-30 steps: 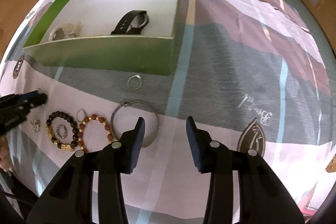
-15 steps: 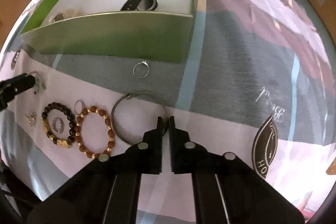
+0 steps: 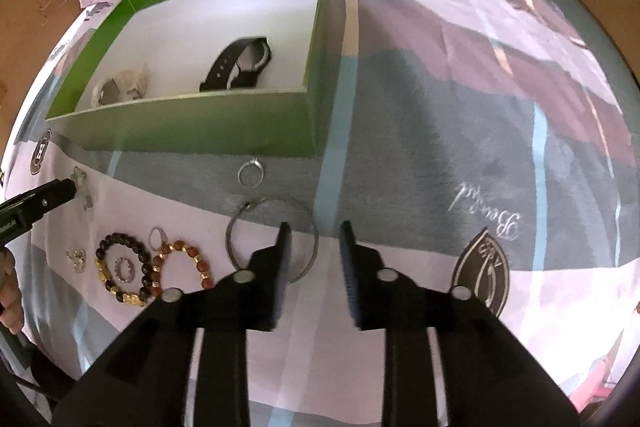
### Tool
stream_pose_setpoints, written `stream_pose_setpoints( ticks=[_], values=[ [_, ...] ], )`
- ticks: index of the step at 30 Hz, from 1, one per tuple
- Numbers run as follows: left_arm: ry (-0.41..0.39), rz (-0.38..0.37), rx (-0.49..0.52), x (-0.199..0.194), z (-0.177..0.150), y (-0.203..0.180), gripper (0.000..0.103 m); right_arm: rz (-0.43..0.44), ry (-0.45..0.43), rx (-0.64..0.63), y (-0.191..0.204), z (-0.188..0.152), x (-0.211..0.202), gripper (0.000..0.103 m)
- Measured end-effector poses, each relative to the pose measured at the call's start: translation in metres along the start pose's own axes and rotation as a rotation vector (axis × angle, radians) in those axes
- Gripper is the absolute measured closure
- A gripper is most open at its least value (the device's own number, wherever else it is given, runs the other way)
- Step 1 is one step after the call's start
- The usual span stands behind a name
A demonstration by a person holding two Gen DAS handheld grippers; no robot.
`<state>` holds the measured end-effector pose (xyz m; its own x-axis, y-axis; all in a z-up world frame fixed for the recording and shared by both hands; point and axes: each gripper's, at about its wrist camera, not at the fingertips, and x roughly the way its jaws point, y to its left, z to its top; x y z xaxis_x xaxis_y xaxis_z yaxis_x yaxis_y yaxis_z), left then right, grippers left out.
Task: Organize jewelry
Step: 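Close the right tool on the silver bangle while the left tool grasps the green crystal pendant, then carry the bangle with the right tool and pendant with the left tool over the box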
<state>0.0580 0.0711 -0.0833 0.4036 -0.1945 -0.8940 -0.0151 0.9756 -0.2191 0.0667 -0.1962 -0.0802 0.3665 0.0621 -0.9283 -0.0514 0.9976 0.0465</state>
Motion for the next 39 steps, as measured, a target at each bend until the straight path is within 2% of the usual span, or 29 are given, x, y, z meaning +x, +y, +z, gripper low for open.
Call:
stream_pose_setpoints(
  ticks=[1, 6, 7, 8, 10, 13, 16, 23, 24, 25, 26, 28, 30, 34, 36, 37, 38, 39],
  values=[
    [-0.001, 0.008, -0.003, 0.001, 0.001, 0.001, 0.037, -0.006, 0.000, 0.002, -0.001, 0.000, 0.000, 0.068],
    [0.002, 0.032, -0.027, 0.011, 0.006, 0.007, 0.037, -0.017, 0.039, 0.014, -0.007, -0.004, 0.010, 0.066],
    [0.003, 0.035, -0.023, 0.013, 0.007, 0.007, 0.040, -0.020, 0.041, 0.010, -0.006, -0.003, 0.012, 0.065],
    [0.008, 0.041, -0.014, 0.017, 0.007, 0.006, 0.048, -0.021, 0.042, 0.007, -0.005, -0.004, 0.013, 0.065],
    [0.024, 0.053, -0.001, 0.023, 0.006, 0.005, 0.057, -0.025, 0.052, -0.004, -0.003, -0.005, 0.016, 0.065],
    [0.012, 0.083, 0.024, 0.024, 0.004, 0.001, 0.059, -0.038, 0.073, -0.012, 0.000, -0.005, 0.023, 0.065],
    [0.011, 0.084, 0.035, 0.023, 0.004, -0.001, 0.070, -0.045, 0.083, -0.021, 0.001, -0.006, 0.028, 0.065],
    [0.005, 0.078, 0.056, 0.022, 0.002, -0.004, 0.074, -0.053, 0.071, -0.047, 0.004, -0.006, 0.032, 0.065],
    [0.003, 0.076, 0.057, 0.021, 0.001, -0.005, 0.075, -0.056, 0.071, -0.049, 0.005, -0.006, 0.032, 0.066],
    [0.000, 0.075, 0.058, 0.020, 0.001, -0.005, 0.076, -0.052, 0.068, -0.055, 0.007, -0.007, 0.032, 0.083],
    [-0.006, 0.071, 0.057, 0.018, 0.002, -0.005, 0.077, -0.053, 0.066, -0.060, 0.014, -0.011, 0.028, 0.096],
    [-0.012, 0.056, 0.052, 0.015, 0.002, -0.004, 0.079, -0.049, 0.059, -0.068, 0.020, -0.012, 0.025, 0.100],
    [-0.017, 0.029, 0.043, 0.009, 0.003, -0.003, 0.088, -0.038, 0.060, -0.067, 0.021, -0.012, 0.024, 0.100],
    [-0.032, -0.005, 0.042, -0.002, 0.002, -0.005, 0.088, -0.001, 0.029, -0.047, 0.016, -0.009, 0.014, 0.100],
    [-0.024, -0.013, 0.023, -0.002, 0.002, -0.003, 0.084, 0.007, 0.018, -0.035, 0.013, -0.007, 0.010, 0.100],
    [-0.019, -0.014, 0.014, -0.001, 0.002, -0.002, 0.076, 0.000, 0.018, -0.028, 0.012, -0.007, 0.010, 0.098],
    [-0.014, -0.010, -0.005, 0.000, 0.003, 0.000, 0.070, -0.012, 0.019, -0.023, 0.010, -0.007, 0.010, 0.090],
    [-0.018, -0.002, -0.019, 0.002, 0.004, 0.003, 0.068, -0.023, 0.017, -0.018, 0.008, -0.006, 0.010, 0.085]
  ],
)
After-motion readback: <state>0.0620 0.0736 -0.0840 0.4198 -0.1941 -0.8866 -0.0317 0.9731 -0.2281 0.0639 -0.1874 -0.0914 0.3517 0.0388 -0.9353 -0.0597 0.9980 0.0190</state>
